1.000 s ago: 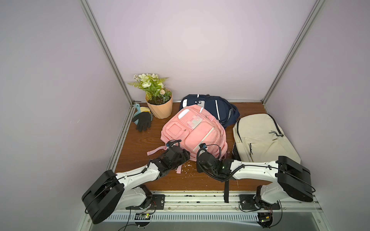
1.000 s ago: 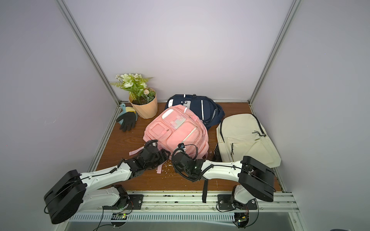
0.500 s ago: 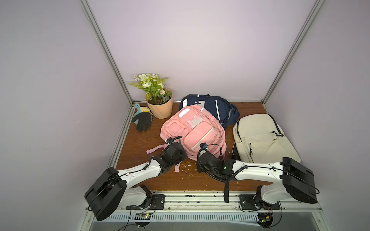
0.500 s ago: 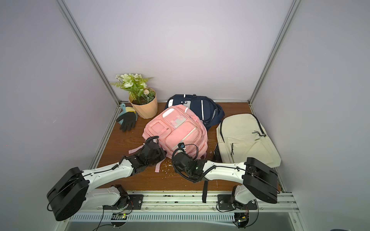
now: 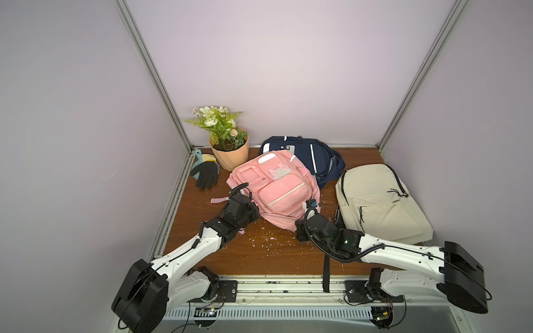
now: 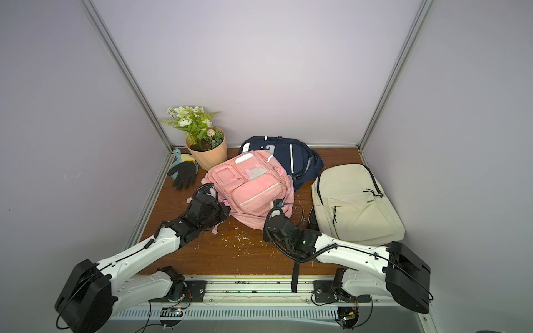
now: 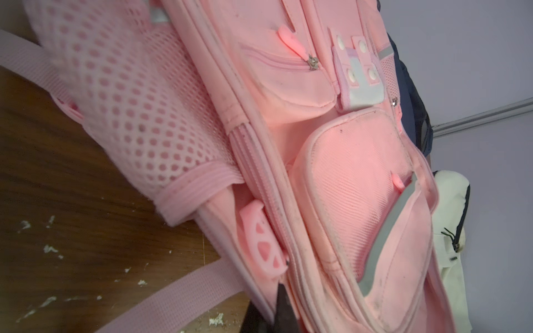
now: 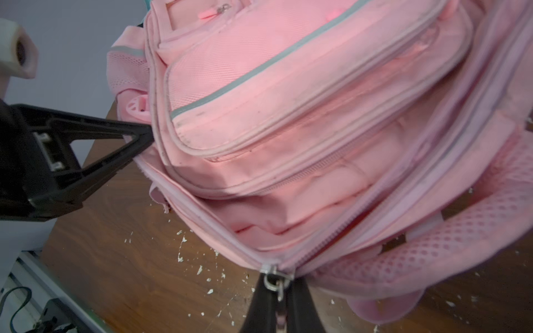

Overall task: Zip up the backpack
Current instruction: Zip the zipper on the backpack.

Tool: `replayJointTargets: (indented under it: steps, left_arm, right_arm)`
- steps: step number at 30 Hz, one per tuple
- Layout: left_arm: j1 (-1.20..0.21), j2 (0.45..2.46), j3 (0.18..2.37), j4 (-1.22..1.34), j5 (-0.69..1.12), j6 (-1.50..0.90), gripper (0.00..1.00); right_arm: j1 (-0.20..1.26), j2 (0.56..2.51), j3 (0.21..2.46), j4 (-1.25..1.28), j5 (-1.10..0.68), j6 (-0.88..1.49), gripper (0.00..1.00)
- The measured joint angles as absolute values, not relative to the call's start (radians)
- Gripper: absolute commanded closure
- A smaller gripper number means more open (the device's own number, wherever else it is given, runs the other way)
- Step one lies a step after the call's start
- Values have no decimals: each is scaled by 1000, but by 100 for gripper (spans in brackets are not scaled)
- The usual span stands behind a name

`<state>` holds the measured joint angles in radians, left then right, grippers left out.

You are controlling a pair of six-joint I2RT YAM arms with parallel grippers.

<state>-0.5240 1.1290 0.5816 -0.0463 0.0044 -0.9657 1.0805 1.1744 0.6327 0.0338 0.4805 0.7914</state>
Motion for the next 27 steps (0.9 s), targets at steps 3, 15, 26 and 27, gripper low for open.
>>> replayJointTargets:
  steps: [3,15,26,27]
  left_arm:
    - [-523,1200,648,-62,36,-922,100]
    - [-444,1409,901,-152,-59,-763,52]
    - [-428,1212,558,-73,-95,-842,7]
    - [-441,1158,528,-71,-93,-863,7]
  right_arm:
    - [1069,1134,597,43,476,793,100]
    - [1129,1288,659,125,495,760,100]
    - [1140,1491,764,125,442,764,100]
    - [1140,1496,770,126,437,763,100]
